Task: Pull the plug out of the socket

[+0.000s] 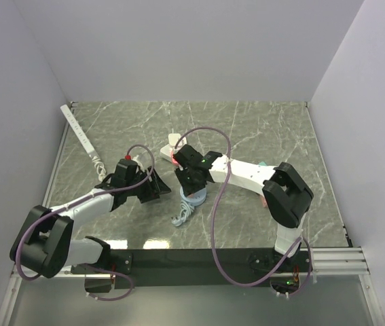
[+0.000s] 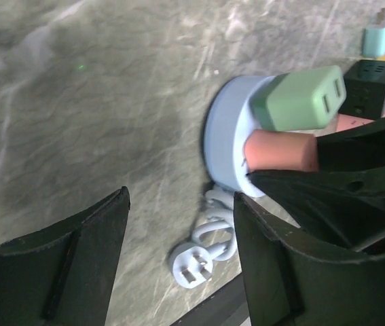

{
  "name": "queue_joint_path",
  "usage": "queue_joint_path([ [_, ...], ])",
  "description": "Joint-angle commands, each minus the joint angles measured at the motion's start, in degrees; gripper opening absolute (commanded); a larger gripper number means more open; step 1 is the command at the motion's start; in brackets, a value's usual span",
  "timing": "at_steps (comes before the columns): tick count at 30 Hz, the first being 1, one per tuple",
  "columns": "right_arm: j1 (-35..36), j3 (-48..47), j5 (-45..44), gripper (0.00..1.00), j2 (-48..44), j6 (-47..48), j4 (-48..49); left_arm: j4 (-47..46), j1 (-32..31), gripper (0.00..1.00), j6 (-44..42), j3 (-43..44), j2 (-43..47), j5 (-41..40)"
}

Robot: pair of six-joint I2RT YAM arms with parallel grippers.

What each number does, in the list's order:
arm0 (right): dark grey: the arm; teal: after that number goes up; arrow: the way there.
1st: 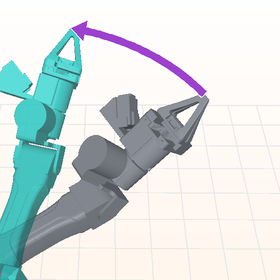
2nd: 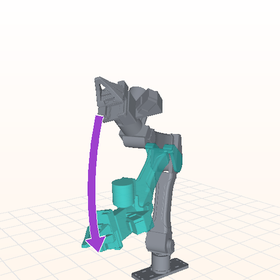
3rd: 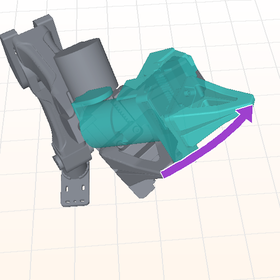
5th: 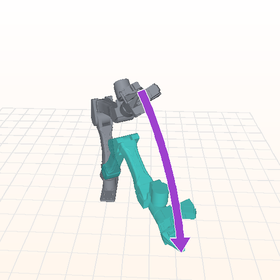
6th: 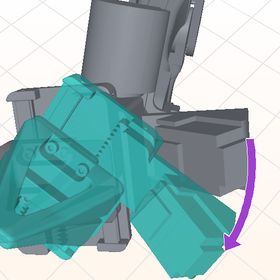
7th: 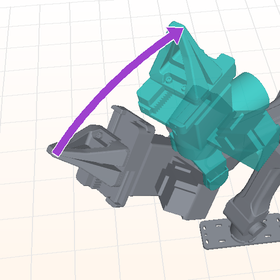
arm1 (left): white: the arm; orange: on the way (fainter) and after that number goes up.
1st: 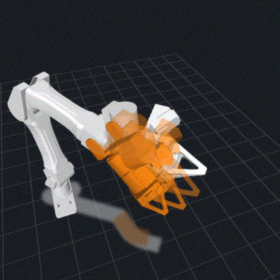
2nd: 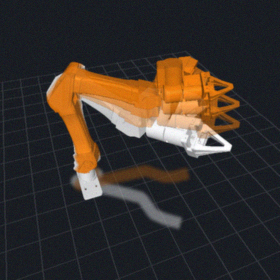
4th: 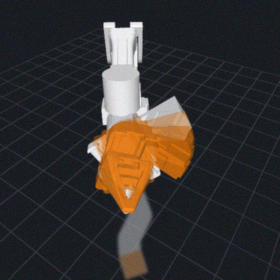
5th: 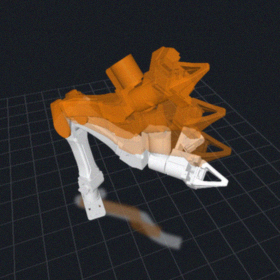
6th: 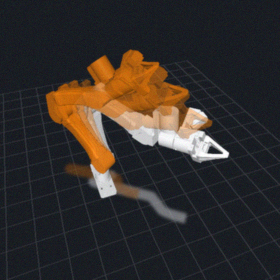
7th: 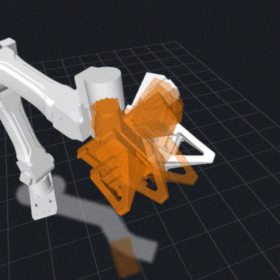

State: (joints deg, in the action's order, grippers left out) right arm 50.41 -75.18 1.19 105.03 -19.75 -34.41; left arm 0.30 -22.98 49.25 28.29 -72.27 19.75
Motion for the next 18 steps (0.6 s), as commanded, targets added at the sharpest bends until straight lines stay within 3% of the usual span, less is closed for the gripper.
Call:
queue_joint_path([
  [1, 0.12, -1.73, -0.41, 0.00, -1.58, -1.43, 1.98, -5.99, 0.22, 0.68, 1.10, -0.43, -1.12, 3.10],
  [13, -1.11, 0.38, 6.28, 0.00, -7.47, -10.21, 8.57, -15.76, 0.13, 0.69, 4.53, -2.01, -5.51, 8.20],
  [18, -1.37, 0.56, 7.16, 0.00, -8.44, -12.94, 10.95, -17.96, 0.13, 0.63, 5.50, -2.89, -7.01, 9.61],
])
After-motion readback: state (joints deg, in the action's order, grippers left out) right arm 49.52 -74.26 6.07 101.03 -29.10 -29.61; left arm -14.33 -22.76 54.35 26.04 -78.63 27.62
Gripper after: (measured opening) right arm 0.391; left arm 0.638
